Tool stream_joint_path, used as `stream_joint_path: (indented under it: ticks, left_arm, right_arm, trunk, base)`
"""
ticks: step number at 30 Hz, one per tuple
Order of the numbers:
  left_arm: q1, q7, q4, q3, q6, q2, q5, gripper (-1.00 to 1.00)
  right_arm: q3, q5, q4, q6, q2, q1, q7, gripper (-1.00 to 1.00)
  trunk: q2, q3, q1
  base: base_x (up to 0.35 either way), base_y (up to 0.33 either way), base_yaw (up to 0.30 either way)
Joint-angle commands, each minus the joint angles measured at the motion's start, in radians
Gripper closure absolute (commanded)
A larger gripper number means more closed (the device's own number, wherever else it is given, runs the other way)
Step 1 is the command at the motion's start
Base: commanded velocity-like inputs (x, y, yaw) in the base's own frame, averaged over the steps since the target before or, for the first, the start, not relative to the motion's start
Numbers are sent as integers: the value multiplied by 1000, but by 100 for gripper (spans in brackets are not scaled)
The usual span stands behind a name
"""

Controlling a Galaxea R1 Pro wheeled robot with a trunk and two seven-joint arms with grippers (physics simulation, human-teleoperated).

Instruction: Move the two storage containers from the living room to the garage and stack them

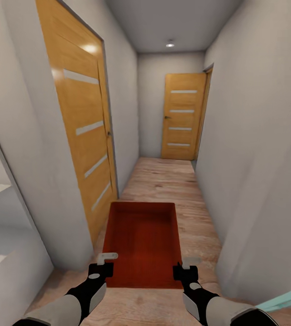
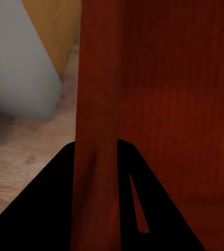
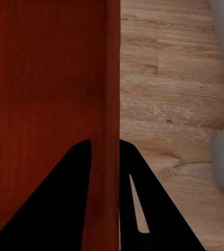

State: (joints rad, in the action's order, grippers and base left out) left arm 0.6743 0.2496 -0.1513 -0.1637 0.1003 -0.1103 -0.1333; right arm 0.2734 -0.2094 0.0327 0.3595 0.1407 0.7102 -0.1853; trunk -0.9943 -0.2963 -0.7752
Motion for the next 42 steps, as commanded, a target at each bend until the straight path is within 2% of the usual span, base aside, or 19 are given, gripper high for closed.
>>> stream_joint_path:
  ticks: [1, 7, 31, 42]
  left_arm:
    - [1, 5, 1, 36, -2, 61, -94, 100]
    - [2, 5, 0, 36, -1, 61, -94, 100]
    - [1, 5, 1, 36, -2, 61, -93, 100]
    - [1, 4, 1, 36, -1, 61, -93, 100]
  right_arm:
    - [-49, 35, -3, -1, -15, 2, 3, 100]
    - [-49, 35, -3, -1, -15, 2, 3, 100]
    - [-49, 36, -3, -2, -15, 2, 2, 100]
    - [-49, 36, -3, -2, -15, 2, 1, 100]
  trunk:
    - [-1, -1, -1]
    - [-1, -1, -1]
    - [-1, -1, -1]
    - [-1, -1, -1]
  base:
    - [322, 0, -285]
    - [322, 0, -257]
    - [322, 0, -3]
    - [322, 0, -102]
